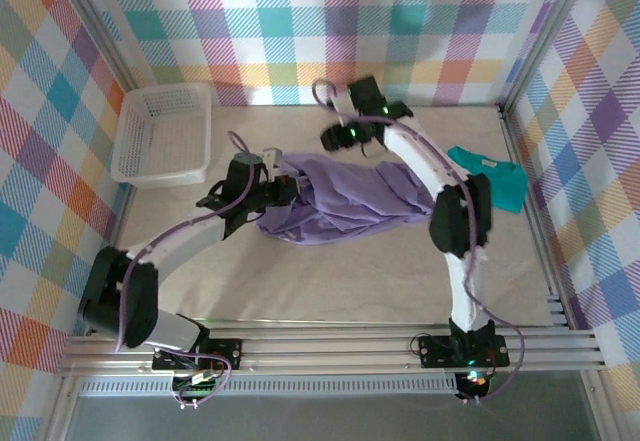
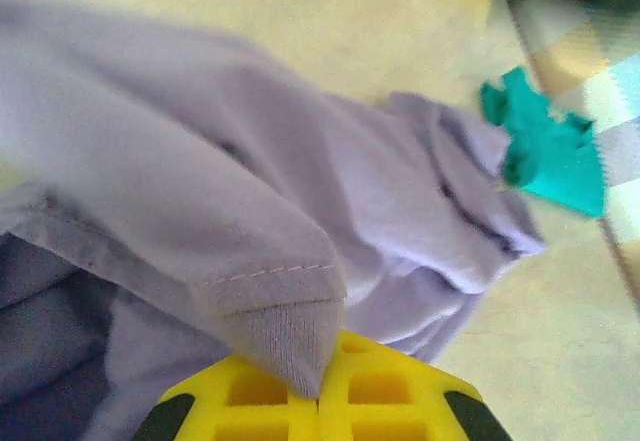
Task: Fold the inside-out t-shirt
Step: Turn the T-shirt inside out at the center of the table.
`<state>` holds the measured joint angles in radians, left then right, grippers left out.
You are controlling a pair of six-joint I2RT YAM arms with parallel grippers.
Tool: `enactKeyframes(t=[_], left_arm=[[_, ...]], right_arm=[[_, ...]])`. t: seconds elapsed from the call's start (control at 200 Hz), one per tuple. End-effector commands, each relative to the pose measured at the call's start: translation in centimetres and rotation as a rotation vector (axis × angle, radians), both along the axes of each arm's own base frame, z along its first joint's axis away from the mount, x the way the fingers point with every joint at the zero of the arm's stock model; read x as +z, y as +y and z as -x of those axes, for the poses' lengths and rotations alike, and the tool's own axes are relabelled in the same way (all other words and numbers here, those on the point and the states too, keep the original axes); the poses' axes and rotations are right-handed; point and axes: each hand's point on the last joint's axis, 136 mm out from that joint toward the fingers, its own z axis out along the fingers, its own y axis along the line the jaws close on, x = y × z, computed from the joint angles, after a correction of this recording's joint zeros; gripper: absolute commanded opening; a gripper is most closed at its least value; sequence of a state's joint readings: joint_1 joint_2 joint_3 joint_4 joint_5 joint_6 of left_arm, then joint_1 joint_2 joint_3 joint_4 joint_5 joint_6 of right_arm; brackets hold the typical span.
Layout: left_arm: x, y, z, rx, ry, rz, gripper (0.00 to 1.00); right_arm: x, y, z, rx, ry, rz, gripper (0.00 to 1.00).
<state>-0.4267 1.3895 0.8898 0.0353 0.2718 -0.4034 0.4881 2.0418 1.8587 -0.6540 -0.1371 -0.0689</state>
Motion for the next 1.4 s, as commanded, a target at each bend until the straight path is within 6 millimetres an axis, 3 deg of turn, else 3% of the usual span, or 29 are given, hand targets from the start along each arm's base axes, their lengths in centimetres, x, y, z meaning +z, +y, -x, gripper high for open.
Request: enactKeyframes(t=[0.0, 0.09, 0.165, 0.28, 0.31, 0.335, 0.395, 0.45, 0.53, 0.685, 0.745, 0.805, 0.82, 0.885, 0.96, 1.135, 1.18, 1.245, 1.355, 1.395], left_arm=[[0.0, 1.3, 1.7, 0.012, 0.070, 0.033, 0.00], [0.6, 1.9, 2.1, 0.015, 0.074, 0.047, 0.00], [1.2, 2.1, 2.3, 0.012, 0.067, 0.057, 0.00], [1.5, 2.1, 2.4, 0.009, 0.062, 0.063, 0.00], [1.6, 2.1, 2.5, 0.010, 0.064, 0.062, 0.00], [1.6, 2.2, 2.5, 0.013, 0.066, 0.060, 0.00], [1.6, 2.5, 2.6, 0.021, 0.073, 0.054, 0.00], [1.7, 2.9, 2.8, 0.032, 0.078, 0.052, 0.00], [2.3, 3.2, 3.3, 0.035, 0.072, 0.064, 0.00], [4.2, 3.1, 4.8, 0.008, 0.043, 0.111, 0.00], [5.0, 2.9, 5.4, -0.012, 0.036, 0.138, 0.00], [5.5, 2.6, 5.9, -0.031, 0.035, 0.161, 0.00], [5.5, 2.6, 6.0, -0.035, 0.036, 0.164, 0.00], [5.4, 2.5, 6.0, -0.036, 0.040, 0.167, 0.00], [5.0, 2.6, 6.0, -0.030, 0.045, 0.159, 0.00], [4.3, 2.8, 5.8, -0.023, 0.055, 0.138, 0.00], [4.1, 2.9, 5.8, -0.022, 0.058, 0.130, 0.00], [3.8, 3.0, 5.8, -0.016, 0.059, 0.115, 0.00], [3.6, 3.5, 5.6, 0.007, 0.060, 0.091, 0.00], [3.5, 3.9, 5.5, 0.028, 0.060, 0.080, 0.00]], right_arm=[[3.4, 1.7, 5.4, 0.199, -0.161, -0.128, 0.57], [0.4, 2.9, 9.5, 0.301, -0.097, -0.163, 0.58], [-2.8, 4.7, 11.2, 0.355, -0.065, -0.127, 0.60], [-6.1, 6.2, 10.0, 0.322, -0.048, -0.109, 0.57], [-6.8, 6.2, 9.2, 0.295, -0.054, -0.088, 0.50], [-7.2, 5.9, 8.6, 0.273, -0.059, -0.063, 0.38], [-6.5, 5.5, 7.7, 0.258, -0.086, -0.028, 0.14], [-4.7, 5.0, 8.1, 0.270, -0.104, -0.055, 0.00], [-1.9, 3.7, 9.9, 0.272, -0.090, -0.129, 0.00], [2.9, 1.3, 15.9, 0.305, 0.064, -0.337, 0.00], [3.8, 0.2, 17.3, 0.296, 0.078, -0.360, 0.00], [3.3, -0.5, 17.7, 0.278, 0.056, -0.313, 0.00], [2.9, -0.6, 17.5, 0.272, 0.044, -0.291, 0.04], [1.1, 0.1, 16.6, 0.266, -0.018, -0.193, 0.36], [-0.3, 1.8, 15.3, 0.296, -0.077, -0.148, 0.60], [-4.2, 4.9, 12.1, 0.291, -0.098, -0.109, 0.64], [-5.2, 5.4, 11.5, 0.291, -0.086, -0.099, 0.59], [-5.5, 6.0, 11.2, 0.297, -0.082, -0.114, 0.38], [-3.6, 5.4, 11.7, 0.301, -0.073, -0.162, 0.00], [-2.4, 4.2, 12.0, 0.292, -0.056, -0.186, 0.00]])
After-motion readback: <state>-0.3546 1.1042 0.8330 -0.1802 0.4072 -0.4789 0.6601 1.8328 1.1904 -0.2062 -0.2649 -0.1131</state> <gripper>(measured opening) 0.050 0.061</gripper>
